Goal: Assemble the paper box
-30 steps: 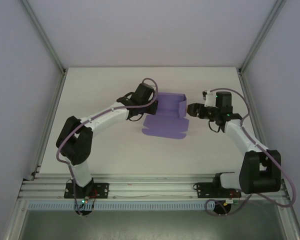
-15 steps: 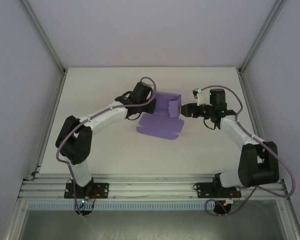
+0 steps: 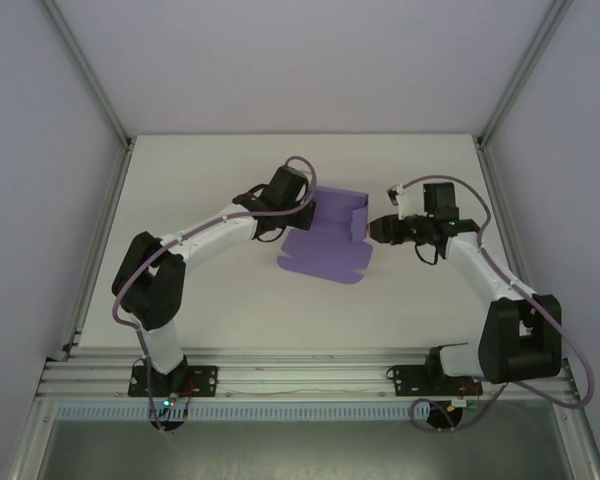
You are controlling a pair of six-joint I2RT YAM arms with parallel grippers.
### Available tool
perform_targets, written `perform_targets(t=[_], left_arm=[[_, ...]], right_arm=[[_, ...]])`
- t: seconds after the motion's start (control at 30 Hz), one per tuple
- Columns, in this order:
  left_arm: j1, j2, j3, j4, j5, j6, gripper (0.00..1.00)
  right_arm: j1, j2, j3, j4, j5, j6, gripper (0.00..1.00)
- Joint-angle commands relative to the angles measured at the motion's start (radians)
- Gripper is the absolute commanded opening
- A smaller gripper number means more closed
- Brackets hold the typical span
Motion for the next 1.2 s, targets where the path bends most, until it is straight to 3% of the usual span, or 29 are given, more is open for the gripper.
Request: perform_targets(t=[0.0, 0.4, 0.53, 0.7, 0.9, 1.03, 1.17], left_arm=[[-0.005, -0.020, -0.004, 0.005, -0.001, 0.018, 0.00], [-0.006, -0.011, -0.008, 0.016, 0.020, 0.034, 0.00], [-0.007, -0.015, -0.010, 0.029, 0.045, 0.041, 0.00], [-0.009, -0.015, -0.003, 0.031, 0.053, 0.042, 0.00], [-0.018, -0.001, 0.003, 0.050, 0.071, 0.043, 0.00], [-0.029, 0.026, 0.030, 0.030, 0.064, 0.045, 0.00], [-0.033, 0.047, 0.023, 0.047, 0.080, 0.049, 0.00]], right_arm=[[-0.008, -0.047, 0.014, -0.027, -0.078, -0.064, 0.40], [-0.008, -0.004, 0.056, -0.034, -0.116, -0.096, 0.44], [0.016, 0.016, 0.078, -0.013, 0.010, -0.049, 0.42], [0.057, 0.024, 0.083, 0.046, 0.064, -0.023, 0.40], [0.114, 0.102, 0.089, 0.210, 0.399, 0.239, 0.43], [0.163, 0.182, 0.081, 0.290, 0.587, 0.299, 0.42], [0.166, 0.256, 0.069, 0.385, 0.541, 0.324, 0.41]])
